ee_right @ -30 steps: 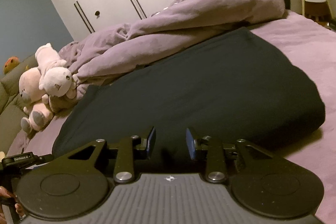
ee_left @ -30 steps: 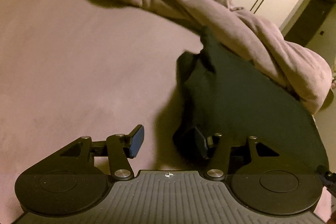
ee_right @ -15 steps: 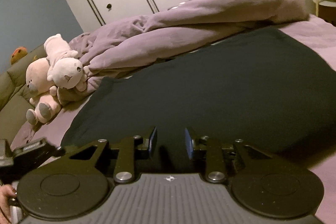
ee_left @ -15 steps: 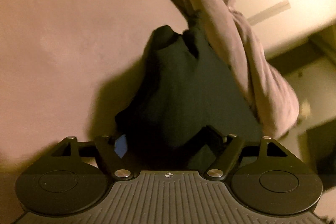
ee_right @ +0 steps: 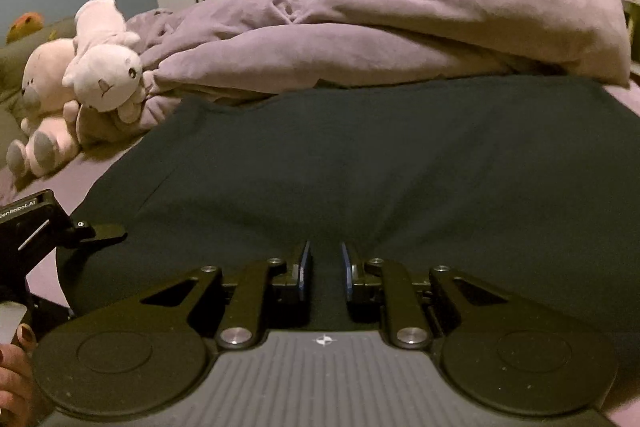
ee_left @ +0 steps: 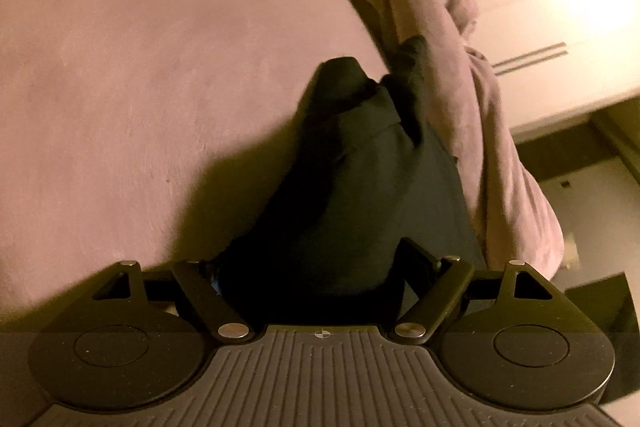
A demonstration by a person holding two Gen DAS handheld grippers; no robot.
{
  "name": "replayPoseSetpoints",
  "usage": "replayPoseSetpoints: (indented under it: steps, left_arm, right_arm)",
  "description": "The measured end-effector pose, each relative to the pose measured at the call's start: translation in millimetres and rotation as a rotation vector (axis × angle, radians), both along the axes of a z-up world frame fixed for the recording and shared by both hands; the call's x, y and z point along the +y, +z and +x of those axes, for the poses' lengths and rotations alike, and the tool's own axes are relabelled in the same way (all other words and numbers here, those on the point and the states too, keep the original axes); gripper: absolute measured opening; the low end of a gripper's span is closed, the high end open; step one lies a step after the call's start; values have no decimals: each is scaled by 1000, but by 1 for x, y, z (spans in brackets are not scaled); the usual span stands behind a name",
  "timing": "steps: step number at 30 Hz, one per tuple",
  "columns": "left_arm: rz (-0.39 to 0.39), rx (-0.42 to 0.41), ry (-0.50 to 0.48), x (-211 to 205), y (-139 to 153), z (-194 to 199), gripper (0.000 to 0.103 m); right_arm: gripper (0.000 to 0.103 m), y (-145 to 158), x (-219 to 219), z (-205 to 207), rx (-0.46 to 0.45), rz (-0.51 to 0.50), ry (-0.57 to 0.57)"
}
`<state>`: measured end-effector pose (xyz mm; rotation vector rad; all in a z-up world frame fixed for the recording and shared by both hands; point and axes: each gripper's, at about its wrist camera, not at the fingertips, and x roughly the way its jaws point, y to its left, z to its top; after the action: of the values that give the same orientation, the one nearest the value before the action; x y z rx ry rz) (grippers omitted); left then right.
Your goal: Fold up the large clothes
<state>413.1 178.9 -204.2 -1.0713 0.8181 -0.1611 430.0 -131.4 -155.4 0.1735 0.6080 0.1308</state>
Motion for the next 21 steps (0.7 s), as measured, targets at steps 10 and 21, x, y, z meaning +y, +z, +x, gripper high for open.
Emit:
replayPoseSetpoints:
  steps: [10,21]
  left_arm:
    - [-132,-40,8,25,-16,-11,81]
    - [-132,-6,8,23,-12,49,56]
  right_arm:
    - [13,2,-21,-1,27,72,17]
    - [13,-2,-11,1,16,14,21]
